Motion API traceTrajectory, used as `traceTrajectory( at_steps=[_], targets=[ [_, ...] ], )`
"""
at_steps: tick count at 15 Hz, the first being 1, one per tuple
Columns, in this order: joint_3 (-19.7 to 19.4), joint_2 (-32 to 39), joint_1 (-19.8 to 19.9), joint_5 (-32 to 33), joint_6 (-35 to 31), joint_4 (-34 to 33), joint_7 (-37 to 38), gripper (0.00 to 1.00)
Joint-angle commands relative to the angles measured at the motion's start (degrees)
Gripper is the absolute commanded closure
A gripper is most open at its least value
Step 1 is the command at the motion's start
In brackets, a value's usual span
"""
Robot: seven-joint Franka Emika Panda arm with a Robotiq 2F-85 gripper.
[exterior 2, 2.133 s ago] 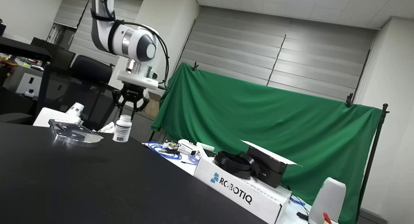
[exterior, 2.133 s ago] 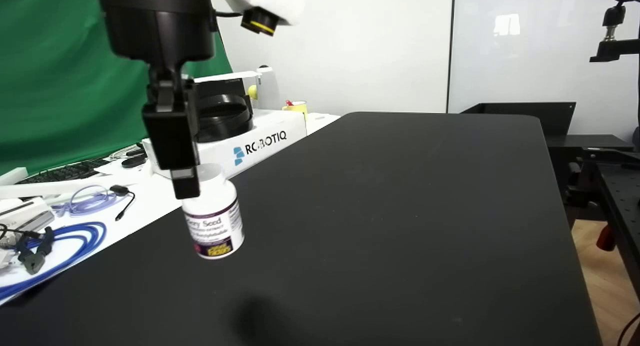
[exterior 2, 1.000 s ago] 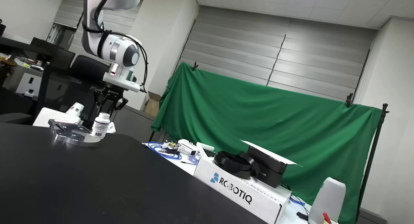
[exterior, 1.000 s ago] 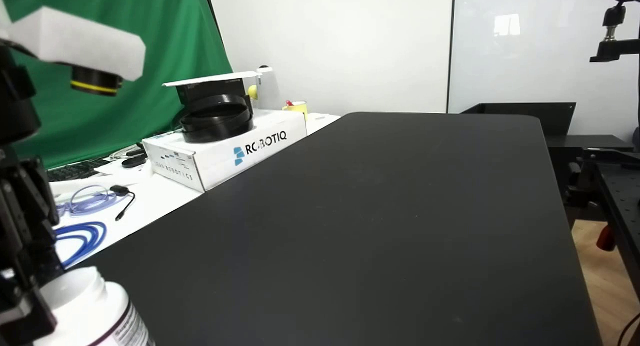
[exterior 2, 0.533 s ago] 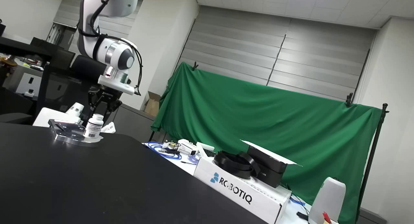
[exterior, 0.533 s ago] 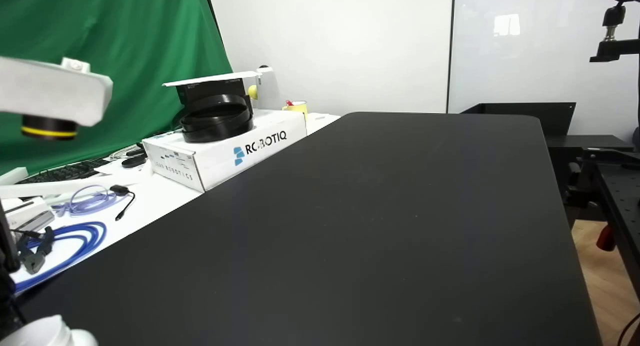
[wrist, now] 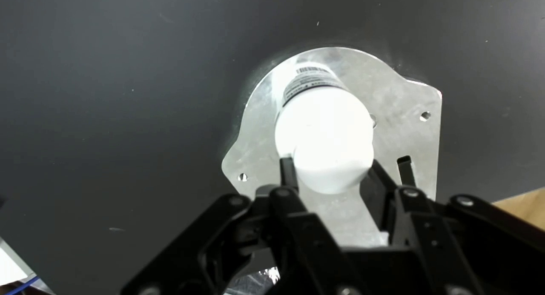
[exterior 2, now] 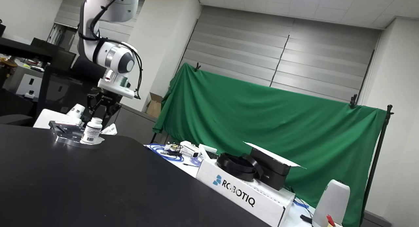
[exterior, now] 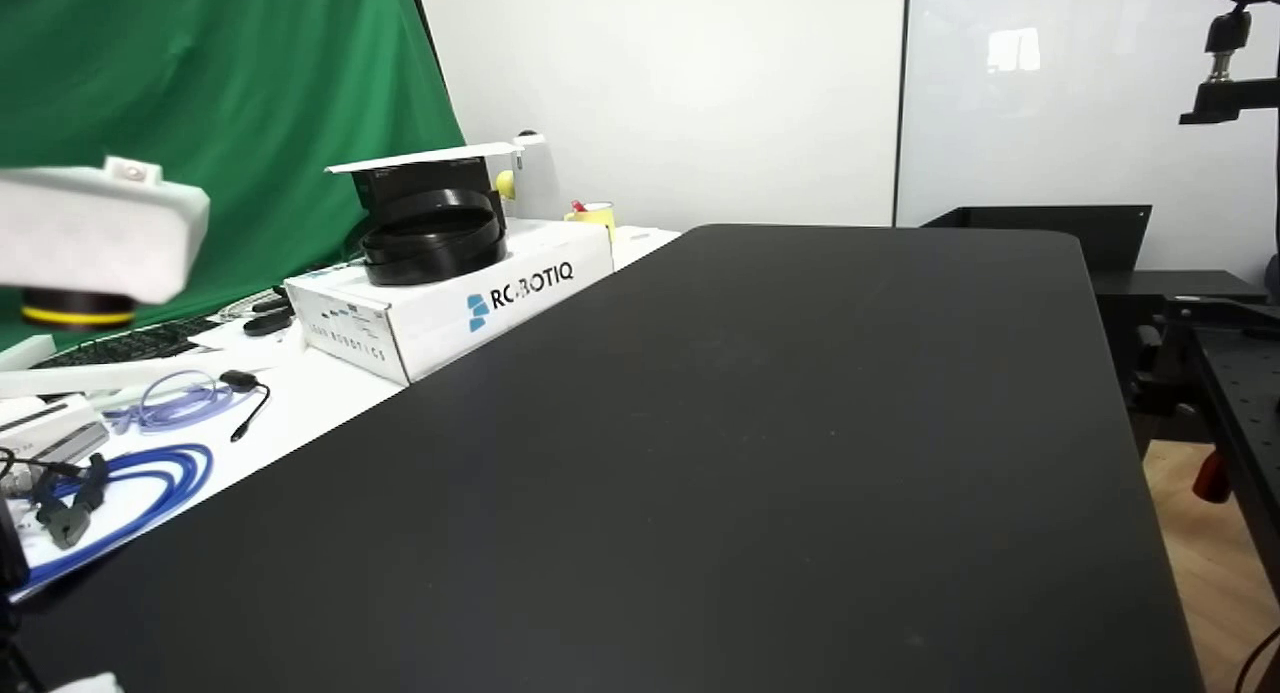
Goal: Move the bottle from right to left
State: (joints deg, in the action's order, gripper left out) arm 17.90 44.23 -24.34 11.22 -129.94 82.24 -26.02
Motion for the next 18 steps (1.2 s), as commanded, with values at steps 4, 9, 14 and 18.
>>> traceTrajectory(
  at_steps=[4,9,14,18],
  targets=[
    [-0.3,1.8,-0.5,0.2,3.5,-4.5,0.6,0.32],
    [-0.7,-0.3,0.2,-0.4,3.9,-6.5,1.3,0.02],
    [-1.7,-5.3,0.9,0.3,3.5,-5.9,2.0,0.0],
    [-1.5,-5.9,1.4,-0.1,3.3,-6.3,0.3,0.0]
  ],
)
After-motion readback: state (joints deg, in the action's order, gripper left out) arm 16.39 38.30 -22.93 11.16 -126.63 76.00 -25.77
